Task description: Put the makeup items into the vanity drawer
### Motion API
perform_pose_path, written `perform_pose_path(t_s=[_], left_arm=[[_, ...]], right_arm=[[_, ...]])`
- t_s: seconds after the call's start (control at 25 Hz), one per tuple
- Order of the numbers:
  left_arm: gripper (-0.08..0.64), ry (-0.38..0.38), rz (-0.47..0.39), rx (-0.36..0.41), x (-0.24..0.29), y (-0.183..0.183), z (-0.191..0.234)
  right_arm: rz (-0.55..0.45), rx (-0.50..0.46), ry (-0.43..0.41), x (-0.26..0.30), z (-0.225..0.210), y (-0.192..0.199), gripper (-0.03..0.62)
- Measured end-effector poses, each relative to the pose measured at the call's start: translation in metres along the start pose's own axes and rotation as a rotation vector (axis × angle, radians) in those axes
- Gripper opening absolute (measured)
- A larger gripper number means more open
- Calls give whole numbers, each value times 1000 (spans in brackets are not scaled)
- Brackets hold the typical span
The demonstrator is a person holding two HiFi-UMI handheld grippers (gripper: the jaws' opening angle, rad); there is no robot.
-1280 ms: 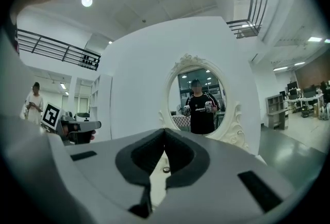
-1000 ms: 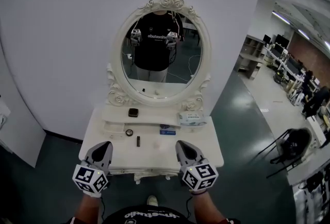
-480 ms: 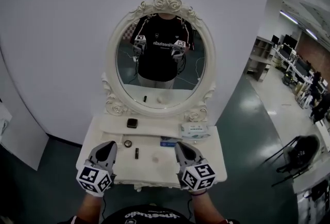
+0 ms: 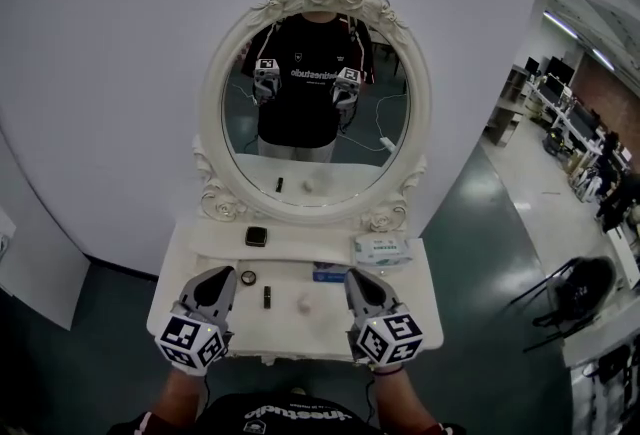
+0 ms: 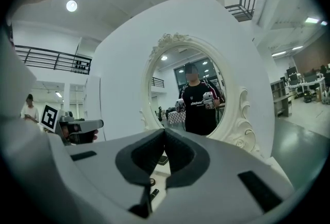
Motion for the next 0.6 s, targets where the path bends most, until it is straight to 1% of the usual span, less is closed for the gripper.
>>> perform_pose_path(t_s=[0.16, 0.24, 0.32, 0.44, 0.6], left_arm=[[3, 14, -15, -14, 3, -10, 13], [3, 13, -25, -35, 5, -10, 18], [3, 16, -27, -50, 6, -9, 19], [3, 31, -28, -47, 7, -9, 15], [4, 48, -31, -52, 4, -11, 11]], right_arm=[[0, -24, 7, 8, 10, -8, 3], [2, -37, 26, 10, 10, -11, 3], [-4, -40, 39, 9, 9, -13, 3], [-15, -50, 40, 6, 10, -16, 17], [1, -38, 30, 8, 10, -11, 122]])
Point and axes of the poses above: the fingertips, and each gripper's own axes: x forward along the fingers, z to its left, y out of its underside, the point moved 4 cm from there along -x, backward along the fingers, and after that the axes turned 15 degrees about -x, right-handed, at the moved point
